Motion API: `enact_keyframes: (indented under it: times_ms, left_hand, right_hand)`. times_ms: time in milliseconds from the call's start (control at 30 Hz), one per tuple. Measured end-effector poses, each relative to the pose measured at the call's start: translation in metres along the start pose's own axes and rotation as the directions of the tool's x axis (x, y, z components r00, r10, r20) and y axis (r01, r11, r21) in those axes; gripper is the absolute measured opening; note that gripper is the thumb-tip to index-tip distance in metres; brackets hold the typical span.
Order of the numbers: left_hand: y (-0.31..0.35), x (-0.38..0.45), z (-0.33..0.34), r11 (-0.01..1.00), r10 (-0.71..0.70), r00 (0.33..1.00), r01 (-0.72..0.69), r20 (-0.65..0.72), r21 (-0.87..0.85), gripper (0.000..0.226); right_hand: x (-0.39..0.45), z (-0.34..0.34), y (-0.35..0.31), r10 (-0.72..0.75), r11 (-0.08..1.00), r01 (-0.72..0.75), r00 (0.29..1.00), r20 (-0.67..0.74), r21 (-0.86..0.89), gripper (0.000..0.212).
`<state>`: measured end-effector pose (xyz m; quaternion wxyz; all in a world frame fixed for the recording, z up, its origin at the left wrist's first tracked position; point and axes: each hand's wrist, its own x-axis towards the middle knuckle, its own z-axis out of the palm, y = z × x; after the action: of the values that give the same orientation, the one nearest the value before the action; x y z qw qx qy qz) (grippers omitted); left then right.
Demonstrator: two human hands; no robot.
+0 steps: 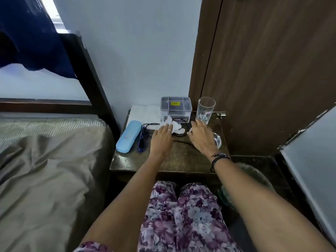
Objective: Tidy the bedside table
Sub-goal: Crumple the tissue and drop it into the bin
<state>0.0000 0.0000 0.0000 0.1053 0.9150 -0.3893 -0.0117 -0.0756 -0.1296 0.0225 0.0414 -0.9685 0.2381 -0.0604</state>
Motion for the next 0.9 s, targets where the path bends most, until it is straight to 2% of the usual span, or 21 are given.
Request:
enact_keyframes:
  times_ms: [133, 300, 400, 500, 633, 700, 767, 833, 900]
  left_hand:
    - [-0.005, 0.024, 0.013, 0.998, -0.013, 0.997, 0.017, -0.076, 0.054, 0.054]
    - [-0.007, 0.053, 0.032, 0.991, -0.022, 0.998, 0.03, -0.066, 0.128, 0.047]
    - [-0.007, 0.062, 0.04, 0.979, -0.005, 0.999, 0.013, -0.041, 0.204, 0.039]
    - [-0.007, 0.066, 0.042, 0.978, 0.016, 0.998, -0.004, -0.058, 0.211, 0.035]
    - [-0.005, 0.068, 0.032, 0.986, 0.02, 0.985, 0.009, -0.172, 0.169, 0.021]
    - [-0.004, 0.068, 0.028, 0.998, 0.003, 0.964, 0.013, -0.267, 0.057, 0.015]
    - [0.001, 0.062, 0.016, 0.982, -0.082, 0.946, 0.023, -0.315, -0.188, 0.015]
    - [0.01, 0.053, 0.002, 0.898, -0.207, 0.929, 0.056, -0.307, -0.436, 0.02]
    - [0.021, 0.041, -0.011, 0.832, -0.269, 0.913, 0.06, -0.307, -0.551, 0.02]
  right_hand:
    - [0.027, 0.016, 0.019, 0.128, 0.991, -0.128, 0.992, -0.006, -0.03, 0.039]
    - [0.061, 0.027, 0.027, 0.199, 0.98, -0.198, 0.98, 0.019, -0.035, 0.041]
    - [0.074, 0.032, 0.029, 0.213, 0.972, -0.209, 0.977, 0.025, -0.103, 0.025]
    - [0.076, 0.036, 0.031, 0.192, 0.974, -0.186, 0.981, 0.038, -0.132, 0.02]
    - [0.071, 0.037, 0.032, 0.149, 0.986, -0.153, 0.986, -0.072, -0.059, 0.018]
    - [0.064, 0.03, 0.03, 0.136, 0.991, -0.133, 0.977, -0.165, 0.028, 0.017]
    - [0.055, 0.019, 0.025, 0.155, 0.981, -0.121, 0.958, -0.24, 0.15, 0.017]
    - [0.044, 0.008, 0.02, 0.221, 0.937, -0.132, 0.942, -0.255, 0.324, 0.016]
    - [0.031, -0.003, 0.017, 0.304, 0.852, -0.168, 0.93, -0.207, 0.496, 0.015]
